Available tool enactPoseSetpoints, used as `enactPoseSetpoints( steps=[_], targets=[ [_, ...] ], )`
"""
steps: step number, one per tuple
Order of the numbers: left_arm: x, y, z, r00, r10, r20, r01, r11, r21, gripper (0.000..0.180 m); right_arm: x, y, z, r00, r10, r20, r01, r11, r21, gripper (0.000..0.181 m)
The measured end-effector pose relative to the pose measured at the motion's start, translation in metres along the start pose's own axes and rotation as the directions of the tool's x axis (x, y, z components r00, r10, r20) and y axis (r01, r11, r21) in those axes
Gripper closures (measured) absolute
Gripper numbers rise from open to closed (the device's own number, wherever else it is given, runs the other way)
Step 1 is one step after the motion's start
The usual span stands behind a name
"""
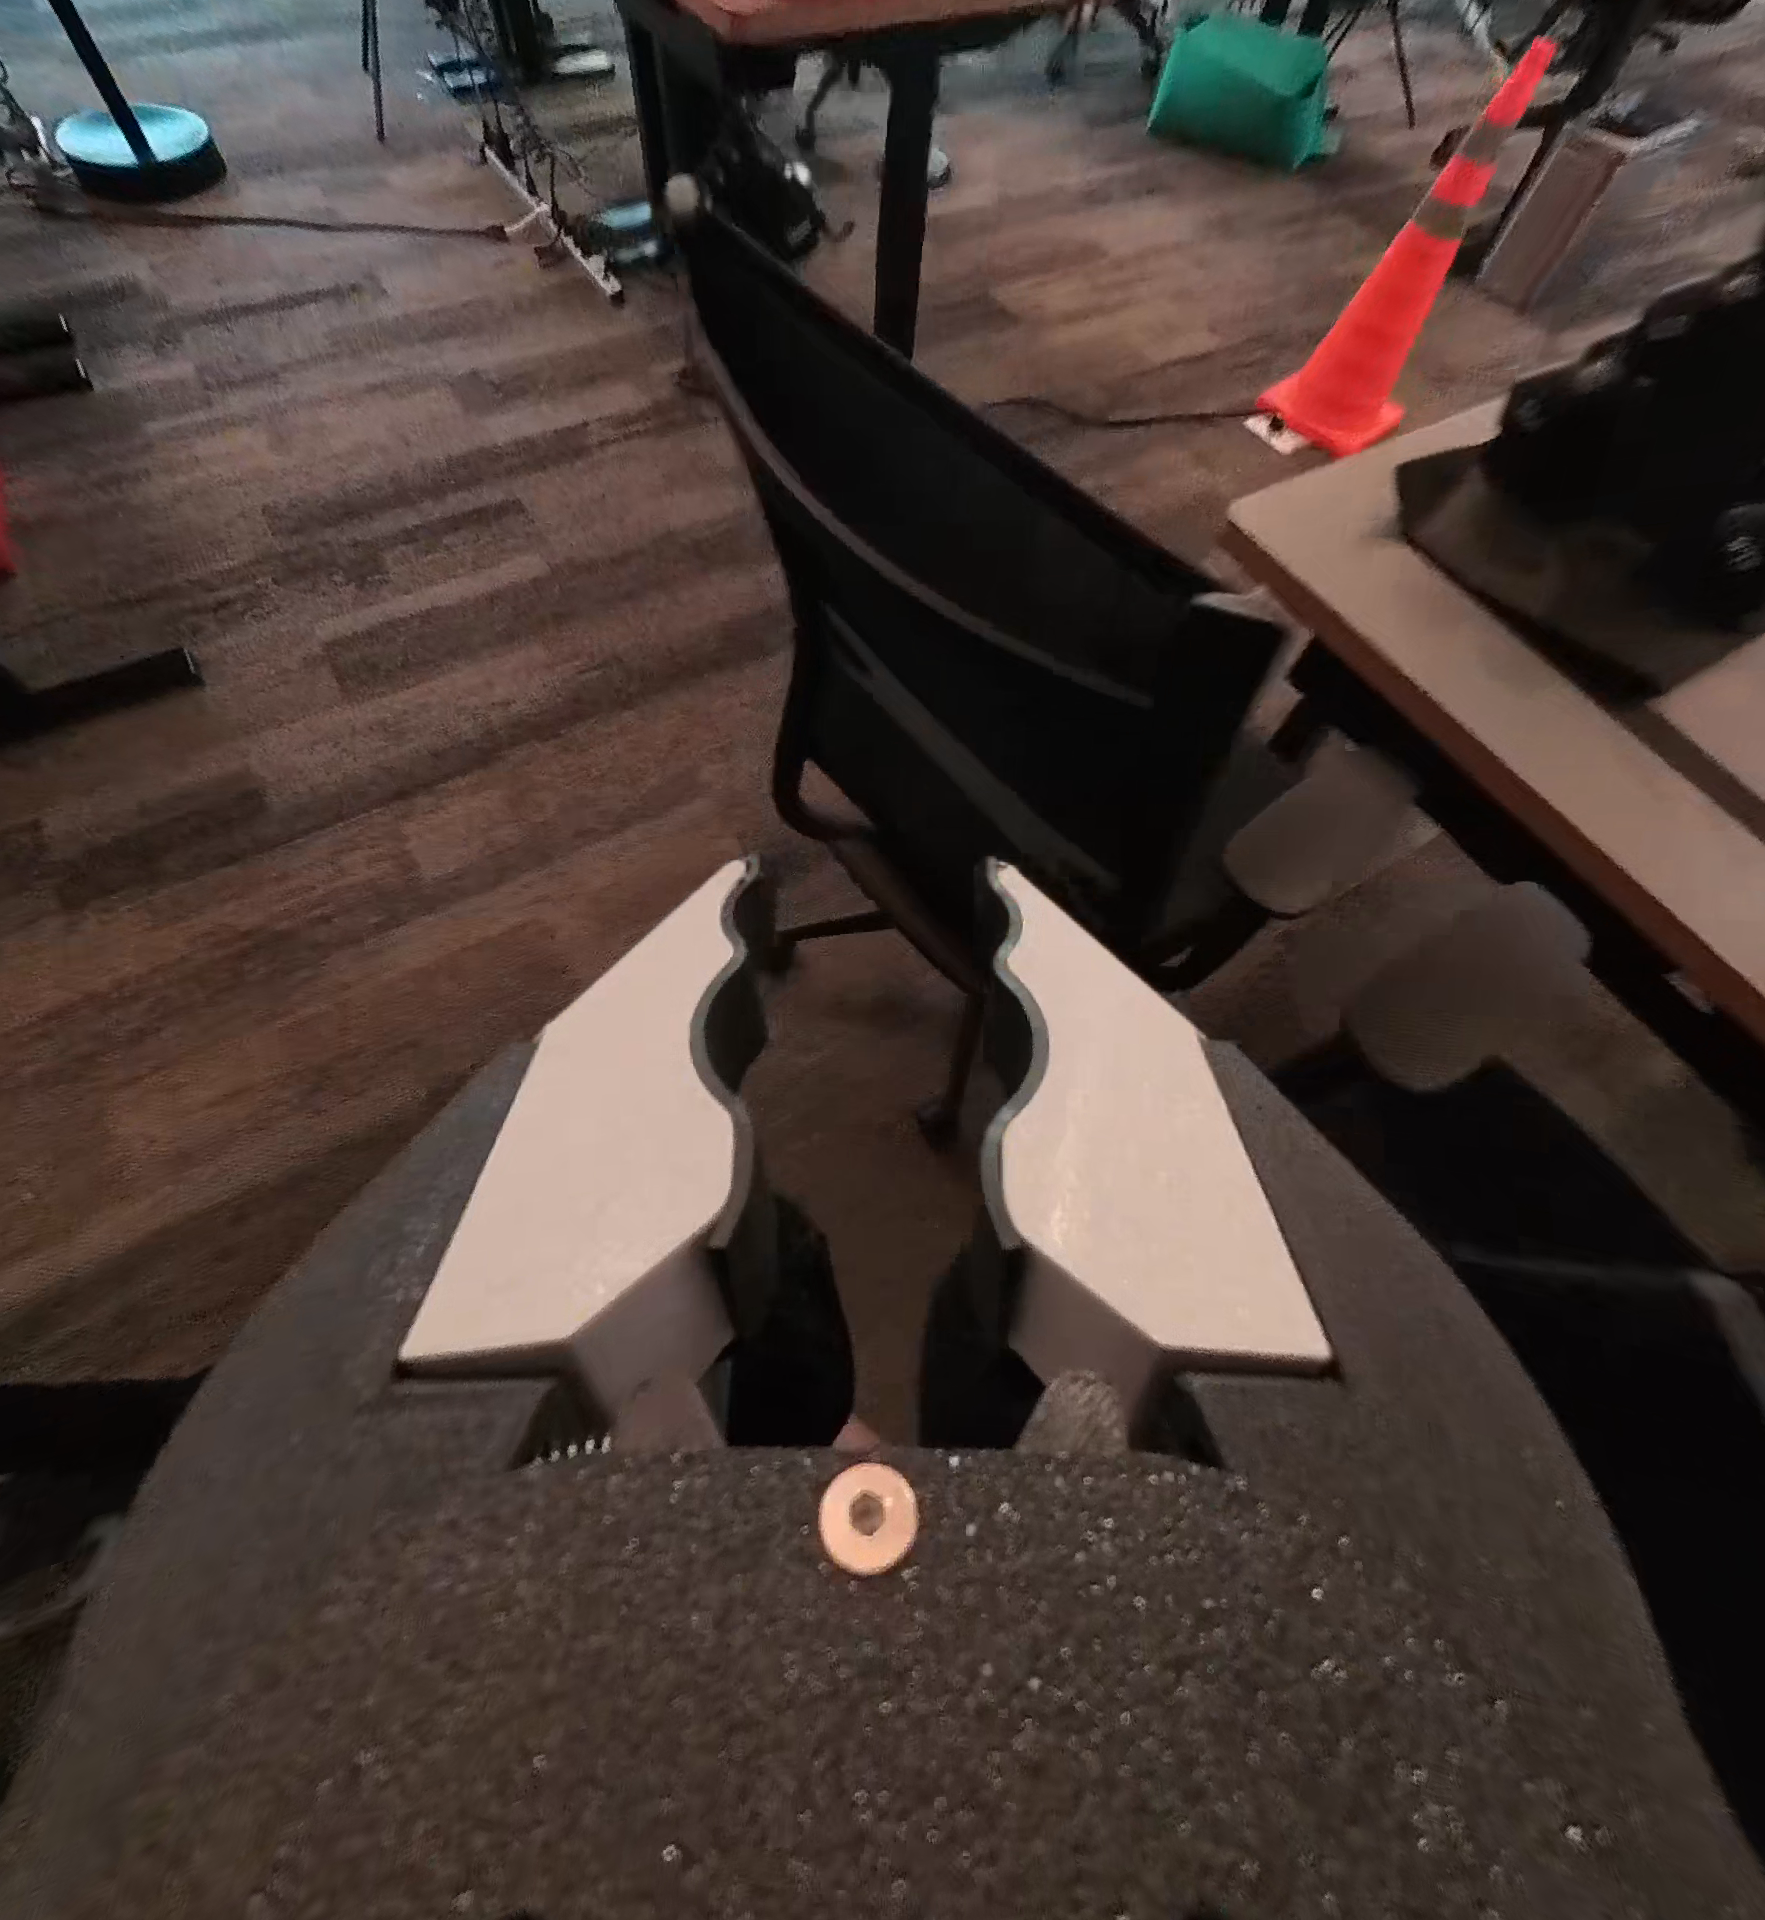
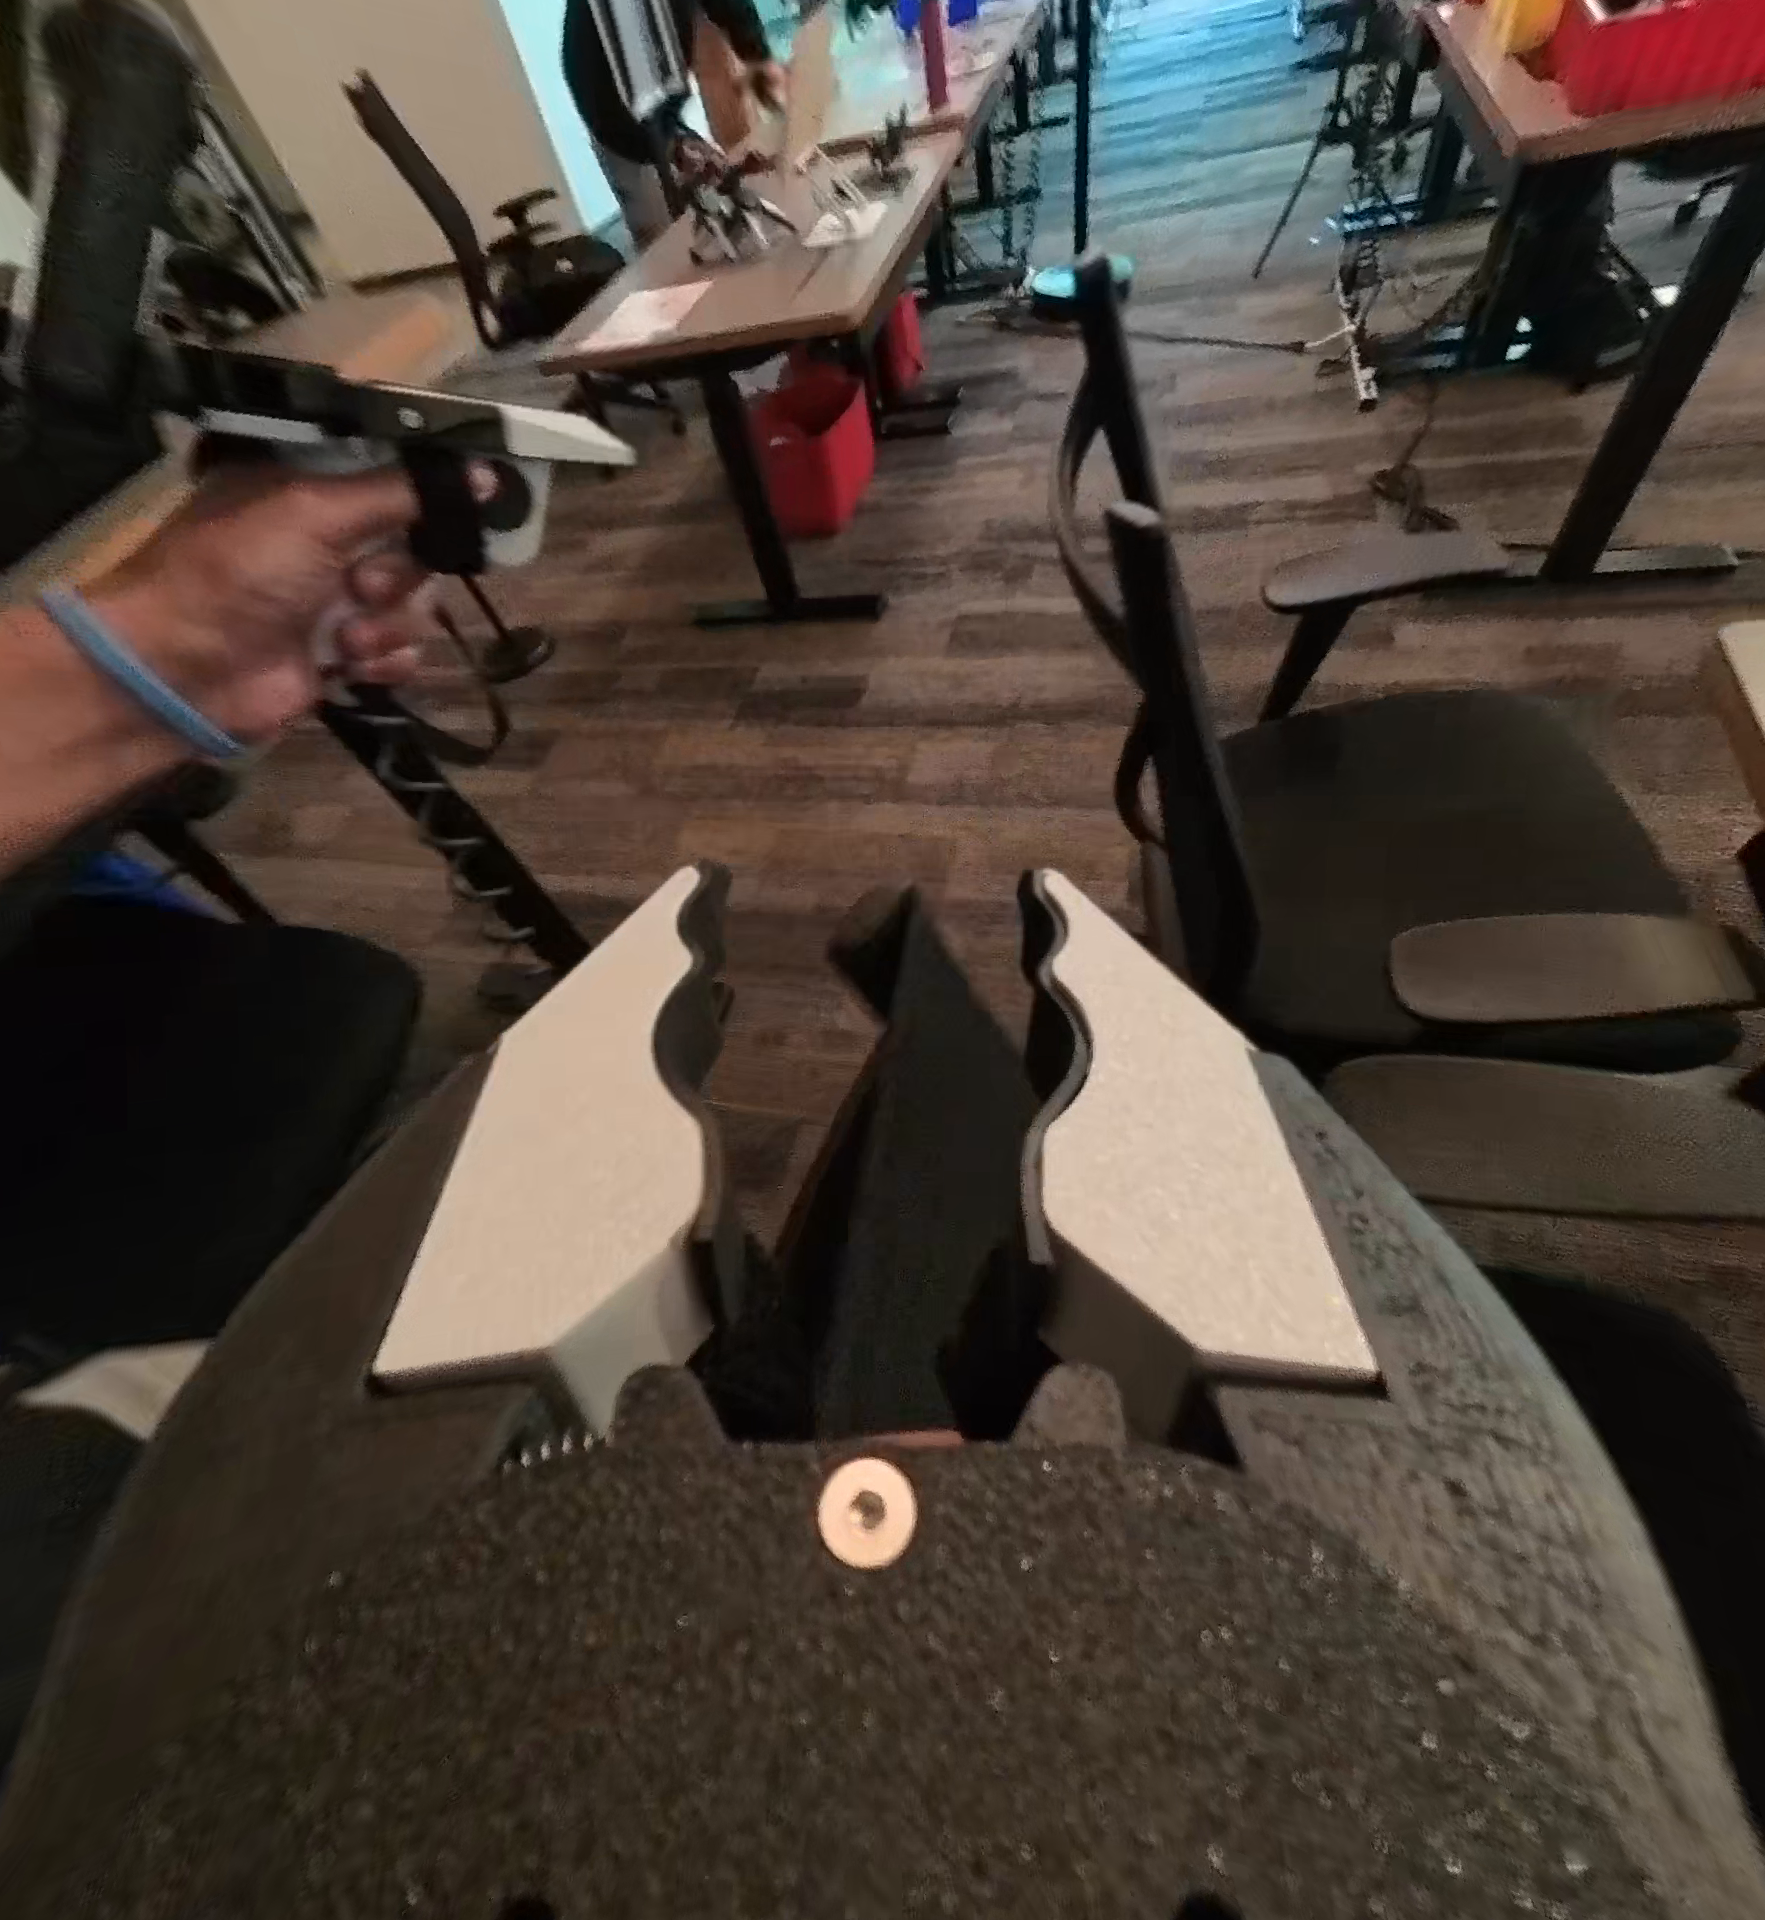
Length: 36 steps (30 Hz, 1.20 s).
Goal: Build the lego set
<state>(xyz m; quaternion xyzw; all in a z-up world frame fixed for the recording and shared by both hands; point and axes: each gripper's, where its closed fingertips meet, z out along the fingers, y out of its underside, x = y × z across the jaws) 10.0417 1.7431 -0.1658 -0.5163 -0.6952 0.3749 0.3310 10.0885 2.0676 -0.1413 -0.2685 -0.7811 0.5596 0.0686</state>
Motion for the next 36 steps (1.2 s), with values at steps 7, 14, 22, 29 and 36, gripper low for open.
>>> enactPoseSetpoints(
  steps=[7,14,22,29,36],
  targets=[
    [-0.130,-0.037,0.115,0.997,-0.071,0.031,0.075,0.990,-0.117,0.143,0.068,-0.072,0.139,1.000,-0.002,-0.027,0.001,1.000,-0.030,0.122],
    [-0.250,-0.093,0.279,0.997,-0.074,0.027,0.077,0.988,-0.132,0.143,0.112,-0.134,0.343,0.998,-0.050,-0.037,0.048,0.997,-0.060,0.121],
    [-0.379,-0.167,0.433,1.000,-0.027,-0.010,0.025,0.983,-0.182,0.143,0.143,-0.268,0.591,1.000,0.030,-0.005,-0.030,0.999,-0.031,0.120],
    [-0.488,-0.226,0.541,0.993,-0.115,0.013,0.116,0.972,-0.206,0.143,0.161,-0.328,0.790,0.997,-0.028,0.077,0.036,0.993,-0.109,0.121],
    [-0.585,-0.291,0.672,0.997,-0.079,0.025,0.083,0.971,-0.223,0.143,0.237,-0.372,0.999,0.992,0.008,0.123,0.008,0.992,-0.127,0.121]
  ],
)
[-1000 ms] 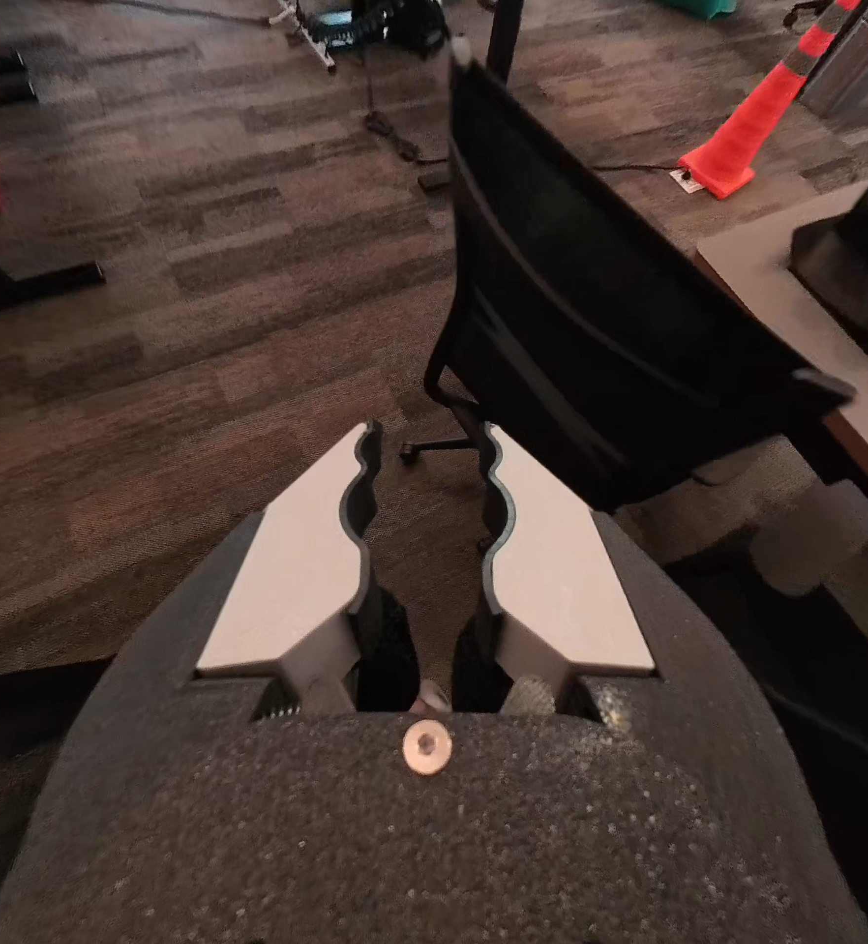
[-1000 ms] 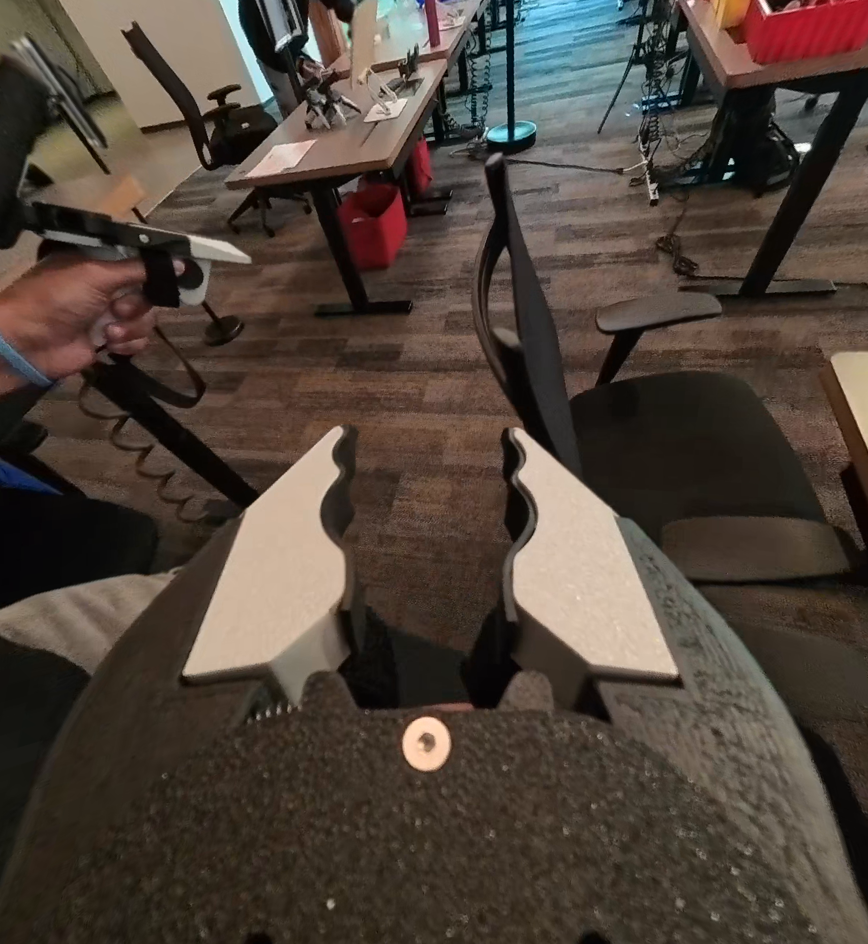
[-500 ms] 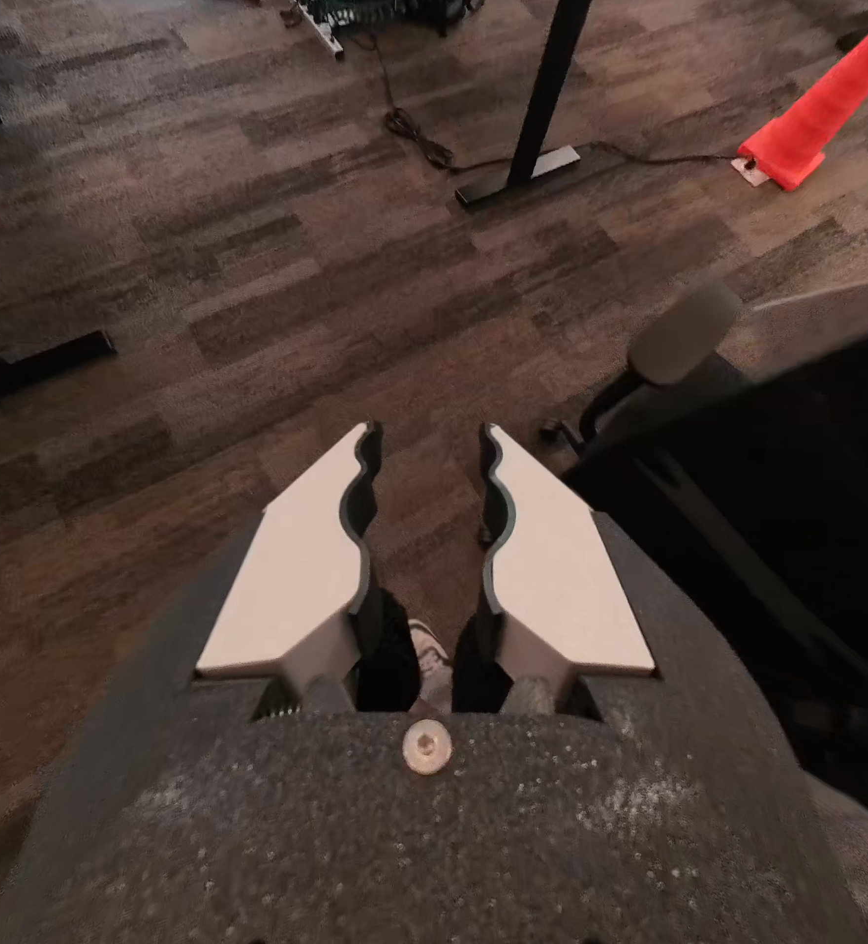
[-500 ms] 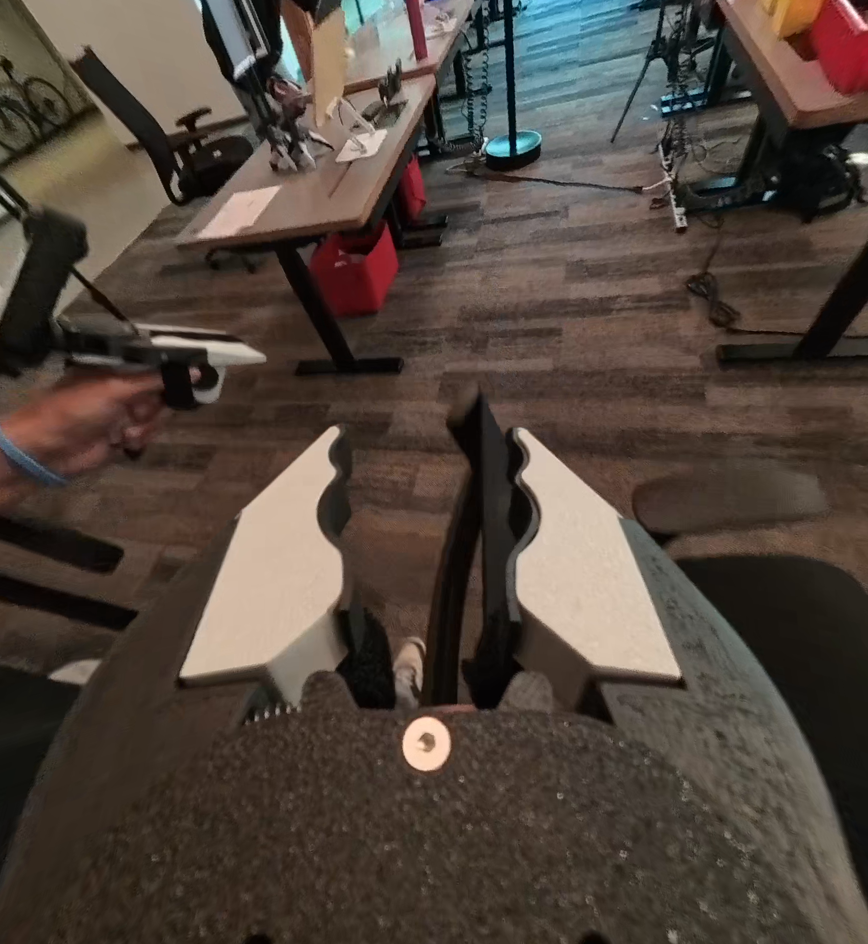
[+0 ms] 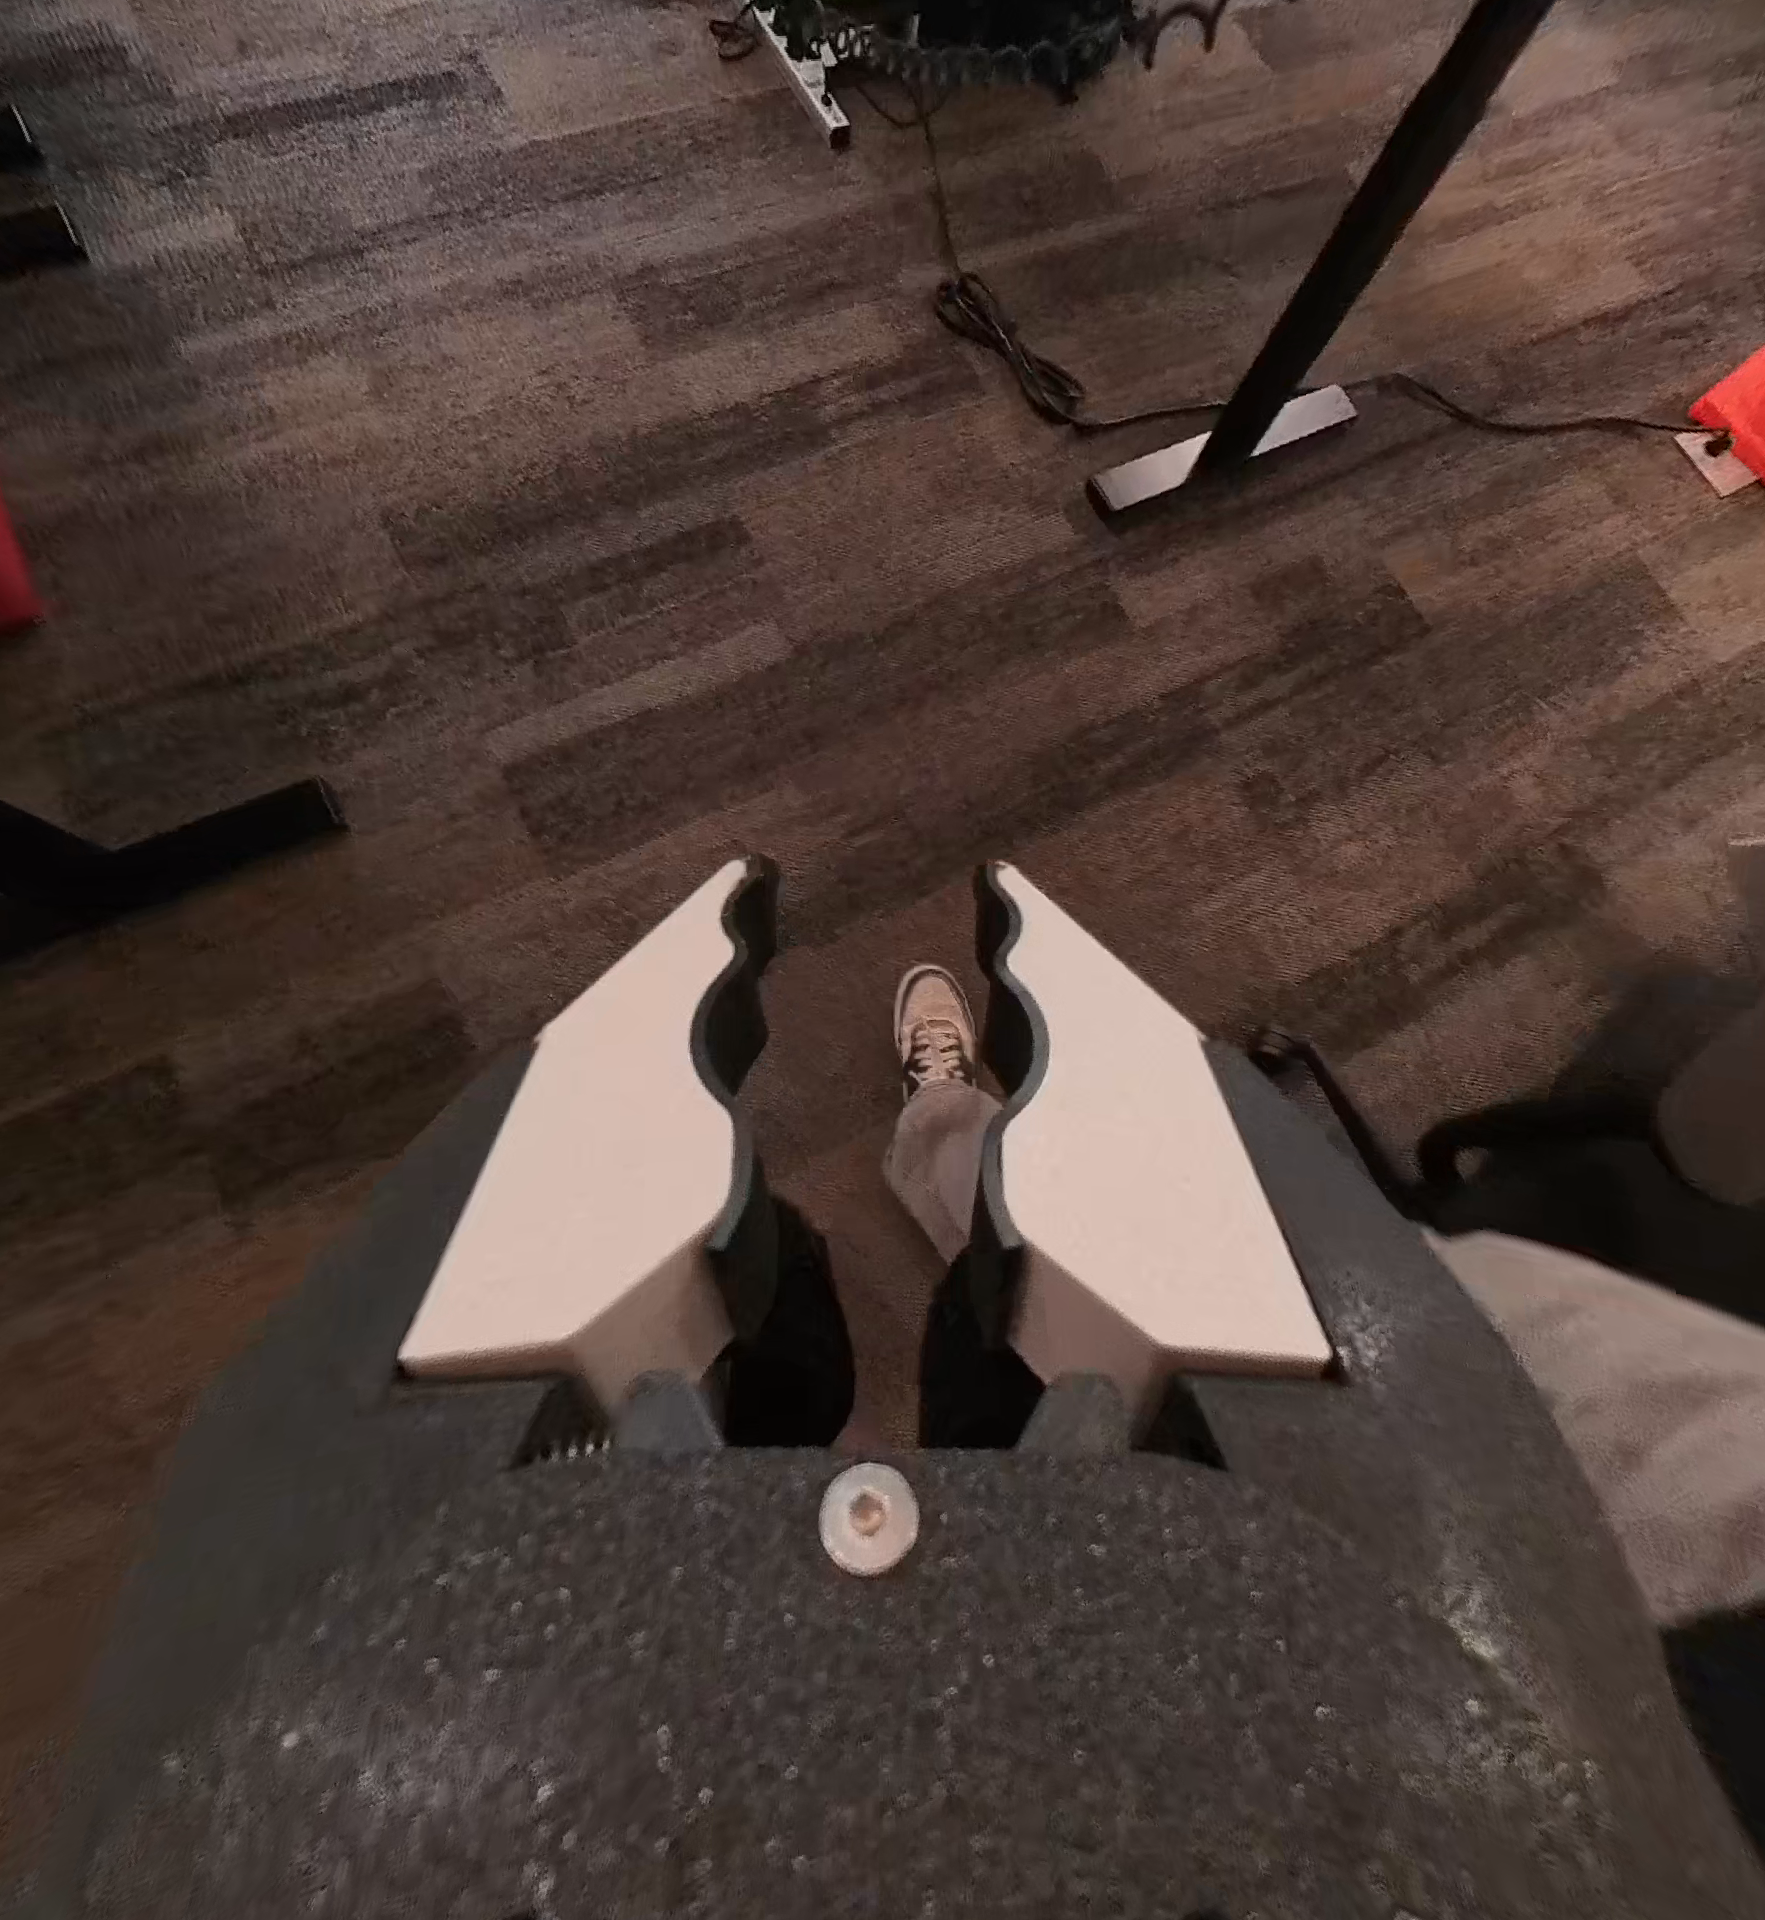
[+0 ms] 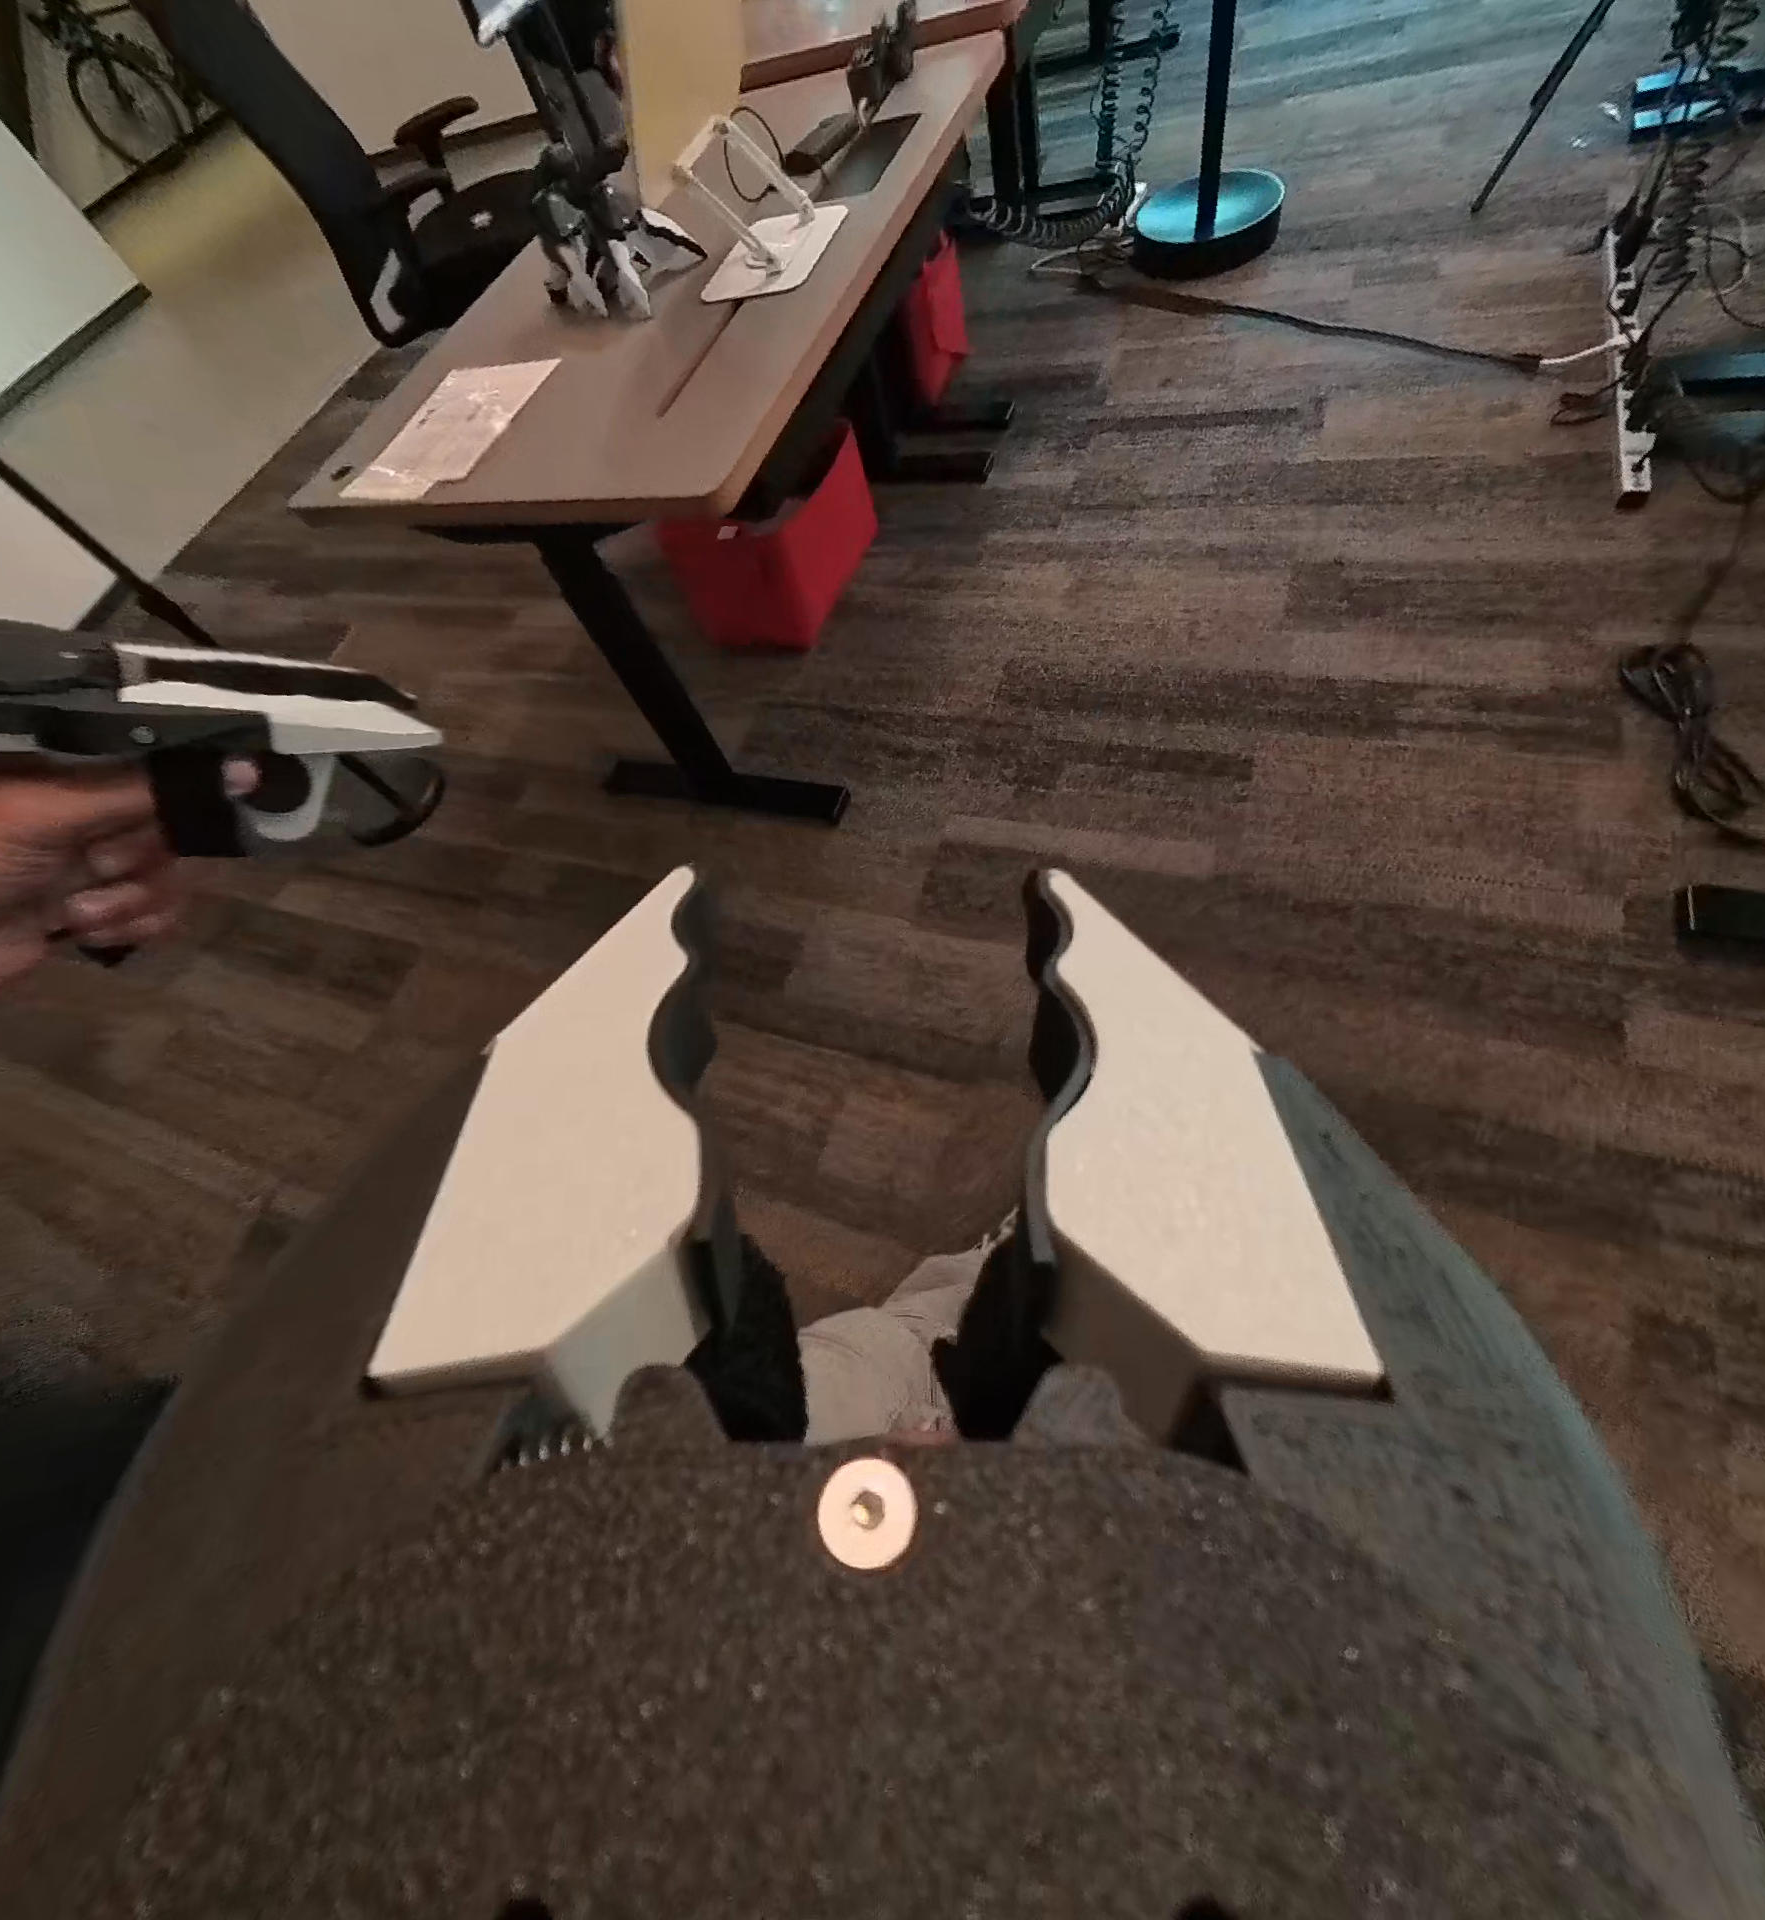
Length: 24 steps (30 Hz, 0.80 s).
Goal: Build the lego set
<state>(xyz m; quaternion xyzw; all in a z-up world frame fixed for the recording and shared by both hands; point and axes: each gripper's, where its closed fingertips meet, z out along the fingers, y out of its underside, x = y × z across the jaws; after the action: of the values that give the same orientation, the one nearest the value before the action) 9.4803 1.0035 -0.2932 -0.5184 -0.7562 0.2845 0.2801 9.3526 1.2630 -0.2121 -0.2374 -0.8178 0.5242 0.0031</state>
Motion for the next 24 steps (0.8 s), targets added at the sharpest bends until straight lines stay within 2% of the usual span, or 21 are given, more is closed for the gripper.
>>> enactPoseSetpoints(
  steps=[5,14,19,24],
  targets=[
    [-0.045,-0.072,0.075,1.000,0.001,0.016,0.001,0.995,-0.100,0.144,0.084,-0.079,0.109,1.000,0.008,-0.002,-0.008,1.000,-0.007,0.122],
    [-0.109,-0.246,0.214,0.997,-0.079,-0.002,0.079,0.994,-0.080,0.144,0.194,-0.228,0.293,0.995,-0.061,0.083,0.064,0.998,-0.029,0.124],
    [-0.161,-0.333,0.331,1.000,-0.009,-0.013,0.008,0.997,-0.081,0.145,0.250,-0.286,0.413,0.992,-0.089,0.090,0.094,0.994,-0.059,0.124],
    [-0.234,-0.423,0.449,1.000,-0.014,-0.014,0.012,0.995,-0.095,0.145,0.305,-0.332,0.538,0.997,-0.005,0.082,0.015,0.993,-0.114,0.123]
  ],
)
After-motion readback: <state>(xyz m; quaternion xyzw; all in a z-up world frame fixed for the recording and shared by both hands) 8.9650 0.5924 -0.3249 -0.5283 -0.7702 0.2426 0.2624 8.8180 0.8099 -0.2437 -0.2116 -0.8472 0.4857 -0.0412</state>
